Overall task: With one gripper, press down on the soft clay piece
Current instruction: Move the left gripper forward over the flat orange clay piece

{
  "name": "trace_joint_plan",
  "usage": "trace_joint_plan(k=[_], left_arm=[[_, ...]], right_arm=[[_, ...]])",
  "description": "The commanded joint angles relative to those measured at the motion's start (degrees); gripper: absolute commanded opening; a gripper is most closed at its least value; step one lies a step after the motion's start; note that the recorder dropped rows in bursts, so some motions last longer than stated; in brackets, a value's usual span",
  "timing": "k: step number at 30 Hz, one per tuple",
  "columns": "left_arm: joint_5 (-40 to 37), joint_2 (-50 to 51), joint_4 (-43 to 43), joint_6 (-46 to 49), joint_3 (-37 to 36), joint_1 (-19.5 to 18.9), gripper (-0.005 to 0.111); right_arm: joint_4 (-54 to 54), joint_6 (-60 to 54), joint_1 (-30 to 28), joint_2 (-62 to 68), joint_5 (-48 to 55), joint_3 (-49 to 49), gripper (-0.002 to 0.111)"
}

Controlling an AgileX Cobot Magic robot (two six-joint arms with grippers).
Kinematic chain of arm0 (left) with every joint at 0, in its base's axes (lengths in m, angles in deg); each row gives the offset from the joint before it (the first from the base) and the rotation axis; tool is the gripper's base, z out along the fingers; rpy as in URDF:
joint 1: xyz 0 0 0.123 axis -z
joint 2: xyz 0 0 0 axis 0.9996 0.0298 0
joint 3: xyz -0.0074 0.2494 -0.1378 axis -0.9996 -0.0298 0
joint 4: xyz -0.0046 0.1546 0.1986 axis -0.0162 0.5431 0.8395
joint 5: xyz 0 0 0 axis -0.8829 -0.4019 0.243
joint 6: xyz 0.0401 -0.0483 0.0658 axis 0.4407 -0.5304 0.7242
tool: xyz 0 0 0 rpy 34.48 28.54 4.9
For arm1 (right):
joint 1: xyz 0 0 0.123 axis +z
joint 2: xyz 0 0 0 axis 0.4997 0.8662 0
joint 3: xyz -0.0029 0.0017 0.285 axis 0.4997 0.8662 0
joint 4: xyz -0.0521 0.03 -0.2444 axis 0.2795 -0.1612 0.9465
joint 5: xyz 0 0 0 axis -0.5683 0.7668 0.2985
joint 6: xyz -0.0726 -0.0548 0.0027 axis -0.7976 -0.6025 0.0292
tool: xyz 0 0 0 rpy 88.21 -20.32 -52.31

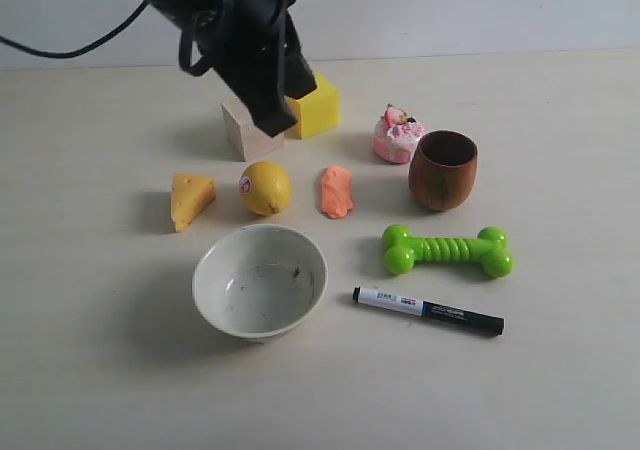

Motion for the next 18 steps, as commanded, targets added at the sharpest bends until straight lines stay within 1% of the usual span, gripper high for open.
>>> trace_joint_plan(k=[1, 5, 8, 16, 18], left_arm=[[-6.1, 5.9, 3.3, -1.8, 9.7, 0.7, 0.000], [-11.1, 11.2, 6.2, -5.2, 17.2, 0.7, 0.000], [-13.7, 14.1, 7.7, -5.2, 20.4, 0.7, 0.000], [-14.1, 18.8, 8.3, -4.6, 20.8, 0.8, 0.000], [-13.0, 20.3, 8.1, -4.6, 20.8, 0.9, 0.000]], right_arm=[[-0.2, 0.0, 0.1, -0.3, -0.5, 0.3, 0.000], [-0.2, 0.0, 0.1, -0.3, -0.5, 0.3, 0.000], [-0.2, 0.0, 0.1, -0.3, -0.5, 0.3, 0.000], [-0.2, 0.0, 0.1, -0.3, -0.5, 0.3, 0.000], [-0.2, 0.0, 0.1, -0.3, -0.5, 0.3, 0.000]])
